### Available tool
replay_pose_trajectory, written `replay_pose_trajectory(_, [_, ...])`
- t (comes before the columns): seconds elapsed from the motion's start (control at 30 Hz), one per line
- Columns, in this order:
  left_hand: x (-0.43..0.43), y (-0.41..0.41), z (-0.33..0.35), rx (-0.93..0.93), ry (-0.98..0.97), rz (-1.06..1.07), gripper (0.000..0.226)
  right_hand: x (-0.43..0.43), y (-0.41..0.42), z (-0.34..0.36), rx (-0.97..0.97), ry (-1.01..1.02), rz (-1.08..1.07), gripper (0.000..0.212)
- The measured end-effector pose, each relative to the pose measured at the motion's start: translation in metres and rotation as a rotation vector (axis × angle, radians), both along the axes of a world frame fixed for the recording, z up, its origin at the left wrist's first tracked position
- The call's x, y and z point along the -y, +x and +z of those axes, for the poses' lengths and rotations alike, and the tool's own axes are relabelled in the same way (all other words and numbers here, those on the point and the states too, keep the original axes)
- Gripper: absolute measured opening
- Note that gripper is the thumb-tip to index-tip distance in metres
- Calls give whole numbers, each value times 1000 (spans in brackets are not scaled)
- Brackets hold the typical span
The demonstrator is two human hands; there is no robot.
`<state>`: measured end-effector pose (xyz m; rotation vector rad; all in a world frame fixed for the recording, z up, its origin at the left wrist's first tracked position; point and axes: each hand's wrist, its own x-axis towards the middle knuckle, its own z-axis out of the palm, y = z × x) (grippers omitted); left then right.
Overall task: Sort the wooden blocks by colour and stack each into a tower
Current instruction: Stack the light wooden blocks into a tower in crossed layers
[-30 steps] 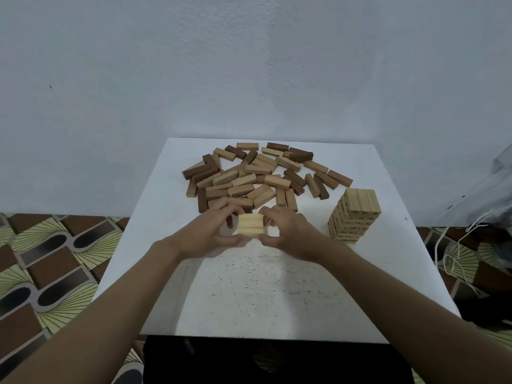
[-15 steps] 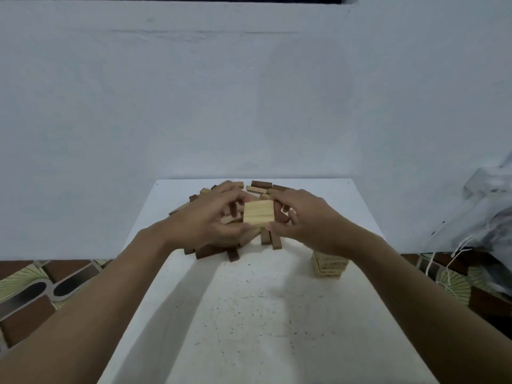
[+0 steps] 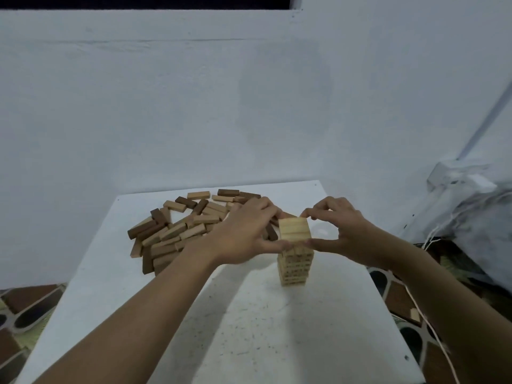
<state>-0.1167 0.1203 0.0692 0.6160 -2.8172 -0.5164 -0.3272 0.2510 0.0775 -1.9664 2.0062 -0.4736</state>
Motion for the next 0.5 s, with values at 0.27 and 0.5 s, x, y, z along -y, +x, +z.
replay_pose_trajectory(0.27, [1,-8,-6,-9,63,-5,50,0,-9,-11,30,-25,-4,47])
replay_pose_trajectory(0.5, [-2,-11,-13,18,38,14,47,-3,-10,-22,65,-8,-31,56])
